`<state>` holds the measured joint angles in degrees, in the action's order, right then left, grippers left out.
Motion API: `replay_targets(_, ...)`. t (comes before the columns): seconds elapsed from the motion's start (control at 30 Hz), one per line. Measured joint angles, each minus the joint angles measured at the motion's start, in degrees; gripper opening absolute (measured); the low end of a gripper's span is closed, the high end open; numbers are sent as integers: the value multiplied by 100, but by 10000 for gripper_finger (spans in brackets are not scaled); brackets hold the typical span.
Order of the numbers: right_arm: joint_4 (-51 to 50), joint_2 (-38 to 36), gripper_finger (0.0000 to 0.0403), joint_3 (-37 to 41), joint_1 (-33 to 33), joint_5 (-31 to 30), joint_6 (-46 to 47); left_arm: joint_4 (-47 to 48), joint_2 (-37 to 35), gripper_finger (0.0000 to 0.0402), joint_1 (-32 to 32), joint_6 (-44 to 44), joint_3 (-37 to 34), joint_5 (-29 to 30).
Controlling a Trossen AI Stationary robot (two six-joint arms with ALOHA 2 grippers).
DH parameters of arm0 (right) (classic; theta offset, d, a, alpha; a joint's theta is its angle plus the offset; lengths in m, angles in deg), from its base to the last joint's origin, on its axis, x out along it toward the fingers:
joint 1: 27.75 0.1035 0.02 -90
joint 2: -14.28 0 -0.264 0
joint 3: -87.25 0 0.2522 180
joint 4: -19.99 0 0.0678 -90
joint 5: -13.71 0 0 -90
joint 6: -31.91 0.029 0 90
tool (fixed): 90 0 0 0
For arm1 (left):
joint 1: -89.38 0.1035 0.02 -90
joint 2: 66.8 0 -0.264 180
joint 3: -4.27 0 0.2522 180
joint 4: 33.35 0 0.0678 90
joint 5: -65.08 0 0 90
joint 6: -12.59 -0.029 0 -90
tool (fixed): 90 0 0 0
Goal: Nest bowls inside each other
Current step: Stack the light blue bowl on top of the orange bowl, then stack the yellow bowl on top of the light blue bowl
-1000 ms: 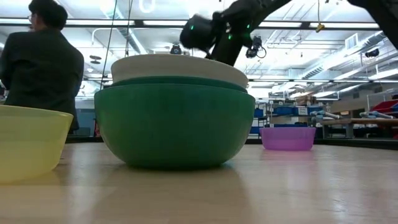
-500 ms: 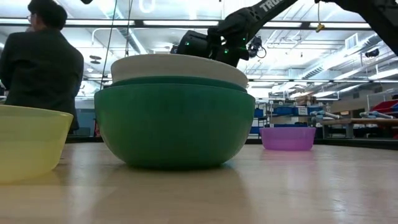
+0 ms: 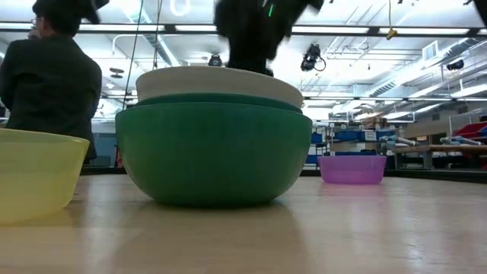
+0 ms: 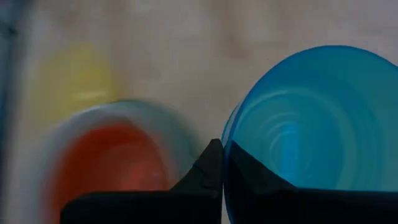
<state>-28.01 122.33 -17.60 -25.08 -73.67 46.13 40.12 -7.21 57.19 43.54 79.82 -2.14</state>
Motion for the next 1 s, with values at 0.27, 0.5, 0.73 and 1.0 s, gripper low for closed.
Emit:
replay_targets(0.27, 195, -209, 1, 0, 1541, -110, 622, -40, 2, 149, -262, 272, -22, 57)
replay_targets(0.5, 229, 84, 54, 11, 1787, -650, 1009, -261, 2, 149, -282, 249, -22, 167)
replay_targets(0.73, 218, 149, 129, 13, 1656, -545, 1317, -238, 2, 149, -283, 239, -22, 183)
replay_targets(1.0, 717, 109, 141, 11, 1820, -283, 1472, -185, 2, 149, -282, 246, -22, 183)
